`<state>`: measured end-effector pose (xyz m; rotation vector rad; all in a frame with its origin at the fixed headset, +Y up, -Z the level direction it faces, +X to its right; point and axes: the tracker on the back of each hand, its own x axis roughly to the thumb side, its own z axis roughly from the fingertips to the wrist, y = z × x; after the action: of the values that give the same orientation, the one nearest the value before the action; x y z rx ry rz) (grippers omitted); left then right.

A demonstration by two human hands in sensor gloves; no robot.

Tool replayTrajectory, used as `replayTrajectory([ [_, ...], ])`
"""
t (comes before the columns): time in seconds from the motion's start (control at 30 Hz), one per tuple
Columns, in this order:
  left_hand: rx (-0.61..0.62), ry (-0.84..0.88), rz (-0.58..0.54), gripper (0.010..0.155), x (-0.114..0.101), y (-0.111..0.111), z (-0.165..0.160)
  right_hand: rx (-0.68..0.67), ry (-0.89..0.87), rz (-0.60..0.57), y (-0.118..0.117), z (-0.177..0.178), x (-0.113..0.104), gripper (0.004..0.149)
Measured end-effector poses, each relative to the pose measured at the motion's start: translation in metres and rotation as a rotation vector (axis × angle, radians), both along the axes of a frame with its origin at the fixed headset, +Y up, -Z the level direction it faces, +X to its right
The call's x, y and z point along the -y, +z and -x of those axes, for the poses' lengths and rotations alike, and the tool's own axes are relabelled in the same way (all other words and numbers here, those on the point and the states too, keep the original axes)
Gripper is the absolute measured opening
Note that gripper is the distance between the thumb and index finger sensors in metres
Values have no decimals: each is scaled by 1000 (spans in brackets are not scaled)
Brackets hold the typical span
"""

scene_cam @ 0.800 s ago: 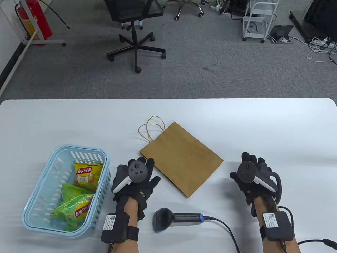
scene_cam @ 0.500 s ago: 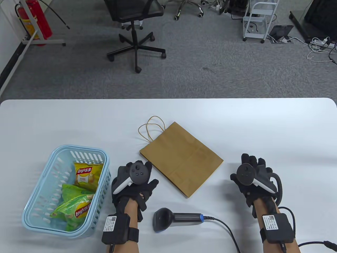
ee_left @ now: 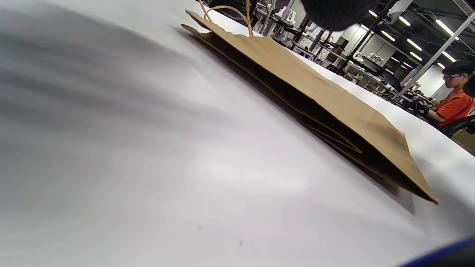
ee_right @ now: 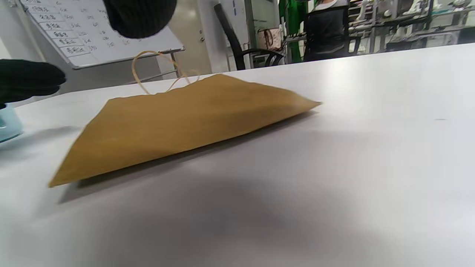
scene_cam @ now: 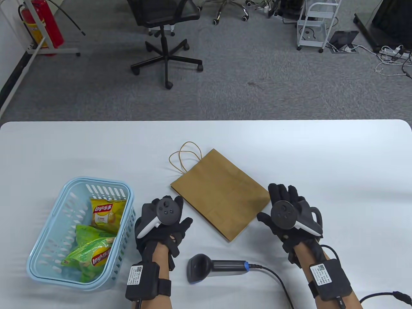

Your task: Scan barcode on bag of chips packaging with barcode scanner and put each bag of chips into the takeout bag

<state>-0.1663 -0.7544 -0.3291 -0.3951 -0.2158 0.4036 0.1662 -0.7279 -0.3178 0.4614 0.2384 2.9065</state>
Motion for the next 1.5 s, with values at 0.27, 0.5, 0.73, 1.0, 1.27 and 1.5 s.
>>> replayTrajectory([
  [0.27, -43, 75, 31, 83, 9, -4, 8, -45, 112, 60, -21, 78, 2, 99],
  [0.5, -3, 81, 29, 83, 7, -7, -3, -80, 199, 180, -36, 120, 25, 107],
  [0.73, -41, 70, 34, 82, 10, -7, 0, -112, 277, 248, -38, 136, 50, 108],
  [1.0, -33, 76, 45, 82, 10, -7, 0, -128, 216, 271, -37, 130, 48, 99],
  [1.27, -56, 75, 46, 82, 9, -5, 6, -69, 78, 114, -35, 109, 21, 57],
  [1.5, -109, 107, -14, 81, 3, -5, 12, 19, -46, -191, -23, 68, -23, 53],
])
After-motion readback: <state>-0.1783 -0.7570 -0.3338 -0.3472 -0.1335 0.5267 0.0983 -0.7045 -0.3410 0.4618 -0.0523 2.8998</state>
